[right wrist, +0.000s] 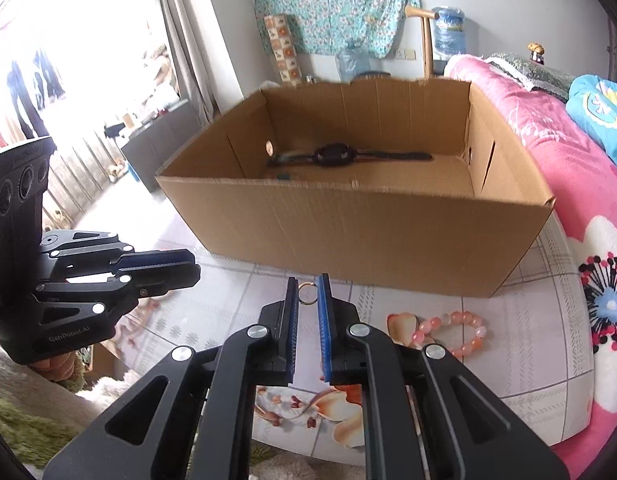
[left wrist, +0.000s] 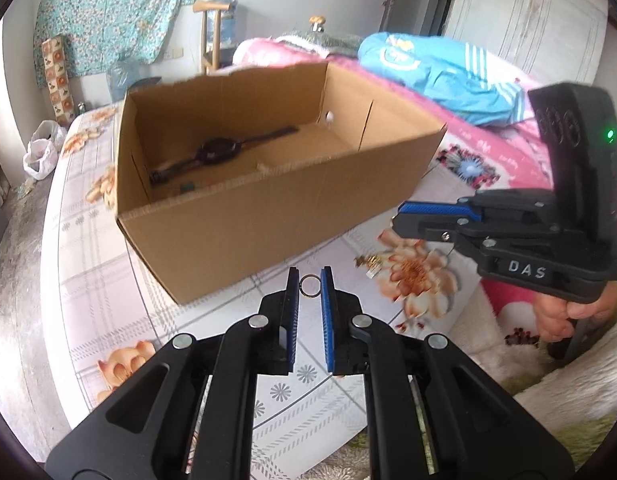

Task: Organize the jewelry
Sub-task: 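Carry the gold ring and charm over the box with both tools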

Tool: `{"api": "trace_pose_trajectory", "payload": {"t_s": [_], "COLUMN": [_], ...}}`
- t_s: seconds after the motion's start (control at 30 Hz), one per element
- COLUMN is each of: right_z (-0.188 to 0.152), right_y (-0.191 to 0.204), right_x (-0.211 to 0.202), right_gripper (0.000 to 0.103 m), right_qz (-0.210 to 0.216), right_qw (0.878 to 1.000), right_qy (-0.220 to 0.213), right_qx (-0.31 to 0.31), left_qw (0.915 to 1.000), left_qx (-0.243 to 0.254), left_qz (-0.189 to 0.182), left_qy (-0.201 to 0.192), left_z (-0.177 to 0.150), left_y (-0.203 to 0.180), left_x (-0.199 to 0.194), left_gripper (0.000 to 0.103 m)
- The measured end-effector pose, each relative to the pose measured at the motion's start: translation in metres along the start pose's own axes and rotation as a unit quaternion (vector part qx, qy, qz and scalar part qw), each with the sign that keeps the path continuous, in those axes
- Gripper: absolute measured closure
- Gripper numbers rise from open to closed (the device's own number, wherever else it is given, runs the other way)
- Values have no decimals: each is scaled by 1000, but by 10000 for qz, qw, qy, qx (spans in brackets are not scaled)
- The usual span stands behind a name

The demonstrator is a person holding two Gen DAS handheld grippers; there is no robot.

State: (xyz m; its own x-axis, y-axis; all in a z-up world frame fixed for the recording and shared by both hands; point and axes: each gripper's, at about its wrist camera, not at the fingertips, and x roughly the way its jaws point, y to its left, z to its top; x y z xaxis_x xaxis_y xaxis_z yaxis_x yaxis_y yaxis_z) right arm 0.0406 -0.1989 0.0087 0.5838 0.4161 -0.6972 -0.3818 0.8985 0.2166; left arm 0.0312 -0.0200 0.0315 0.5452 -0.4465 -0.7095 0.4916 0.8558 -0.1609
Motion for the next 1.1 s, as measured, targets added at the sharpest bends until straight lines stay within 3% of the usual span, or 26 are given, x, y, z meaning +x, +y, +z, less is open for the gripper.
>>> {"api": "trace_pose_trajectory", "payload": {"t_s": [0.2,0.37,0.57,0.7,0.83,0.97,1.1], "right_z": [25,64,128,159,170,172,175], "right_y": [6,-18,-68,-94,-103,-113,-124], "right_x": [-24,-18,28,79,114,129,125], "right_gripper": [93,93,93,93,93,92,91], "right_qz": [-26,-72,105,129,-21,-104,-13], "right_qw": [9981,9978,9987,9943,9893,9865,9865], "right_qy": [-587,-657,143,877,1364,1475,1364], "right_qx": [-186,-61,487,587,513,708,901], "left_qw": [9989,9984,9964,9874,9827,9766,9754], "left_qx": [195,418,-177,-480,-505,-816,-987], "left_qz": [-312,-301,-652,-926,-868,-962,-1050], "left_qy": [-300,-252,522,1193,1559,1740,1670], "left_z": [41,87,143,160,165,171,173], "left_y": [1,5,32,40,37,44,48], "left_x": [-24,-10,62,113,143,159,162], "left_gripper": [93,93,93,93,93,93,92]}}
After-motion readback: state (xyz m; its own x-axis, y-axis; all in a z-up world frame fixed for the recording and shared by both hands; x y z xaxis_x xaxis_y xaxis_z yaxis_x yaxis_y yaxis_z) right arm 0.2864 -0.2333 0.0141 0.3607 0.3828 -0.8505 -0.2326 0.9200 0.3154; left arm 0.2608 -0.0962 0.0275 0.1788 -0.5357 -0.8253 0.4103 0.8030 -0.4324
